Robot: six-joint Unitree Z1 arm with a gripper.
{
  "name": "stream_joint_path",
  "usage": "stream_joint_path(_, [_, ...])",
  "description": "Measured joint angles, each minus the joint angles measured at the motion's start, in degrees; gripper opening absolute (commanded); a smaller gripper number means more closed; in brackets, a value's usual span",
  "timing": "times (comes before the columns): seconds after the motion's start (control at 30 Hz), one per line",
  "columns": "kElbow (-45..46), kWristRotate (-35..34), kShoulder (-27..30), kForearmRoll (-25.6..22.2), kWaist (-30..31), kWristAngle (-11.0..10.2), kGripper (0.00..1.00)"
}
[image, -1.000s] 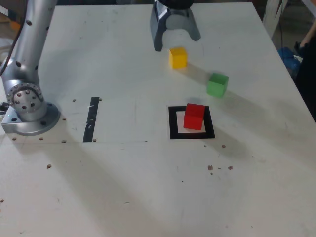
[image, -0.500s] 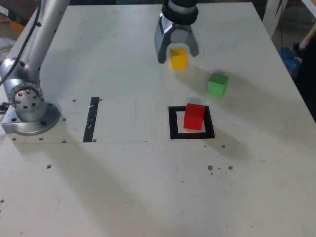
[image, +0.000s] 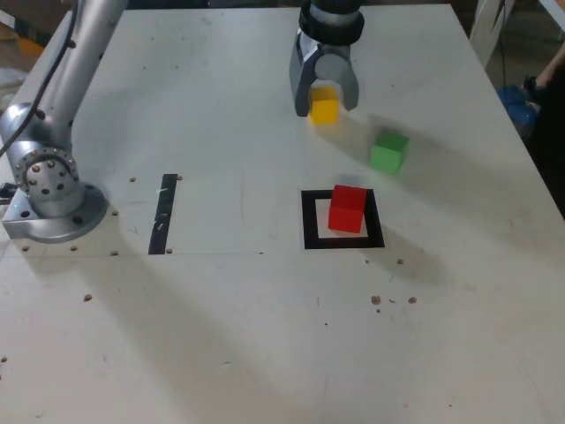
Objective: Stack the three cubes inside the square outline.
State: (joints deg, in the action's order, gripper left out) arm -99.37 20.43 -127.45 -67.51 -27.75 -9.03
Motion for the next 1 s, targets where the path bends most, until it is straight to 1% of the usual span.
stream_joint_path(0.07, [0.0, 0.2, 0.0, 0.0, 0.0, 0.6, 0.37])
stream_joint_path(0.23, [-0.1, 0.4, 0.0, -0.1, 0.0, 1.2, 0.29])
stream_joint_path(0.5, [-0.4, 1.5, 0.1, -1.0, 0.0, 1.6, 0.28])
stream_joint_path(0.63, [-1.2, 2.1, 1.1, -3.2, 0.0, 0.9, 0.26])
stream_joint_path(0.8, [-1.6, 2.9, 4.6, -6.7, 1.0, 0.0, 0.25])
stream_joint_path(0.9, [1.1, 2.7, 8.6, -7.6, 4.5, 0.0, 0.25])
stream_joint_path(1.0, [3.7, 0.7, 12.9, -8.8, 9.9, 0.4, 0.25])
